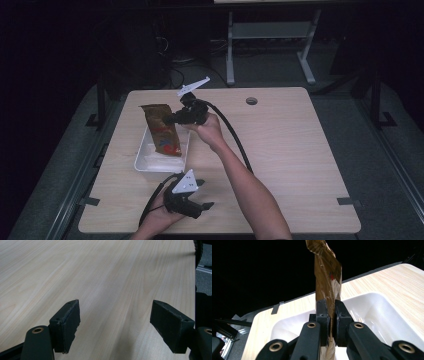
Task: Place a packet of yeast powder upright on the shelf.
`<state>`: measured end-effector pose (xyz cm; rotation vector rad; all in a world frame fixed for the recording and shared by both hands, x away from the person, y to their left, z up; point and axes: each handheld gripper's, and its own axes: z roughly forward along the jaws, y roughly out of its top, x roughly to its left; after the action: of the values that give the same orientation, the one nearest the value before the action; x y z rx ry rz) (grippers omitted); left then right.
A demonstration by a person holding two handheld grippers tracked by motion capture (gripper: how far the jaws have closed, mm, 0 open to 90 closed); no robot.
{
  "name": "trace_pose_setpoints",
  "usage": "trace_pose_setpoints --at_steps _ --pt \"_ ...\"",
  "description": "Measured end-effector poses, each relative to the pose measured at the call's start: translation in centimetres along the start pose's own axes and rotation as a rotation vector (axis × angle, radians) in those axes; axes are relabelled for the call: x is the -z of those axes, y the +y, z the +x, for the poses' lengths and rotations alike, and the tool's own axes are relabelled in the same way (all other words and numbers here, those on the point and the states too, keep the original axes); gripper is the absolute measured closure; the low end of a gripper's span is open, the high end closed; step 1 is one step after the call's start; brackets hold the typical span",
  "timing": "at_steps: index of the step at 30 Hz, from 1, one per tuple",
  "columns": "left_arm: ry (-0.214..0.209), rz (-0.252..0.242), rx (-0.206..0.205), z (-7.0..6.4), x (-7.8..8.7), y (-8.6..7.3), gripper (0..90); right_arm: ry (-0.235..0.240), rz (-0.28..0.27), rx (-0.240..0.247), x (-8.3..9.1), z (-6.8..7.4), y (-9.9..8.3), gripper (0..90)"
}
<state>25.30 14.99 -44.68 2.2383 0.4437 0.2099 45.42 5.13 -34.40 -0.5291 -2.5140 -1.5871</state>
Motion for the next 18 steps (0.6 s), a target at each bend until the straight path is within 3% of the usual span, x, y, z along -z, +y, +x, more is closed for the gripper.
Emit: trace_pose_setpoints --at_steps 11,18 --pt "-0.002 0.005 -0.001 0.0 -0.1 -0.1 23.6 0.014 -0.006 -0.024 -1.3 -0.2 -0.7 83.9" --pt "-0.001 0.012 -0.008 -0.1 -0.2 0.0 23.6 0.015 0.038 -0.052 -1.9 -0.9 -2.6 82.5"
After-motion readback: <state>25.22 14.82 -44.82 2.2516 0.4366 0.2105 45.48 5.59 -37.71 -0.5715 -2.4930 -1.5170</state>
